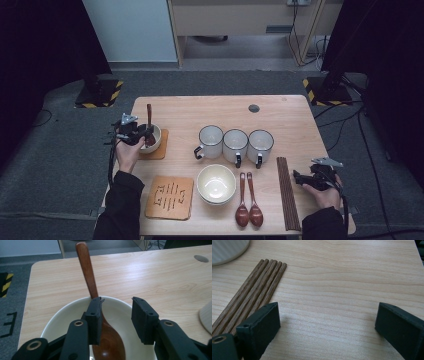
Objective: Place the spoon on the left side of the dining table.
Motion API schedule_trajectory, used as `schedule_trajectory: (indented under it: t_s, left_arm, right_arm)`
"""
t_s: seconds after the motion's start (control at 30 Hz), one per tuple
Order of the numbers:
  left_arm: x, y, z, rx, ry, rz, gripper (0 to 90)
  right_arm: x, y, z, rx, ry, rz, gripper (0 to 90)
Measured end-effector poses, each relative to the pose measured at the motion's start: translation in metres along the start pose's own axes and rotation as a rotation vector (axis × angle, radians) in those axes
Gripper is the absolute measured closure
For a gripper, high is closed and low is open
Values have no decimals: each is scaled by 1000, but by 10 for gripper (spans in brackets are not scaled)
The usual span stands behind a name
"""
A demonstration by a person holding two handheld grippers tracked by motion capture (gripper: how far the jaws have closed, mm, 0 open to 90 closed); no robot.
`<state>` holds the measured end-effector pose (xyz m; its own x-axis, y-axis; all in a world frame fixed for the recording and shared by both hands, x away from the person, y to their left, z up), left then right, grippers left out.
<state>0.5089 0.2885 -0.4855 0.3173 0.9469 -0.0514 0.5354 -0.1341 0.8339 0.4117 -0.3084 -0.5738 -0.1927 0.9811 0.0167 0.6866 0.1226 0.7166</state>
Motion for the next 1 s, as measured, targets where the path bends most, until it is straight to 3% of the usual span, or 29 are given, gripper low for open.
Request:
schedule_trajectory:
  t_s: [0.37,0.6,0.8,1.0]
  left_arm:
    - [-26,-2,-28,-29,3,10,565]
    - [-47,-3,-40,-44,-19,33,545]
    - [-65,-6,-48,-57,-40,58,530]
    - [-74,-18,-54,-54,-47,54,502]
  right_arm:
    - [0,0,1,11,-8,7,24]
    - [1,0,1,11,-7,7,28]
    - [0,0,-1,-14,-5,7,126]
    - [2,2,-6,-15,3,-12,250]
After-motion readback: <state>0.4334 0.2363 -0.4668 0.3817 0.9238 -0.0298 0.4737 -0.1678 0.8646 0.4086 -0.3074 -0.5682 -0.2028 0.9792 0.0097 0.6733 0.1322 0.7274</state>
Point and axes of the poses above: each handheld gripper's, and its own axes: z roughly forward along the jaws, y roughly out of its top, x roughly to its left, the point moved 5 cm from there along z, roughly forward along the jaws, and after that the axes turned 1 degree about z, right-handed, at the moved point
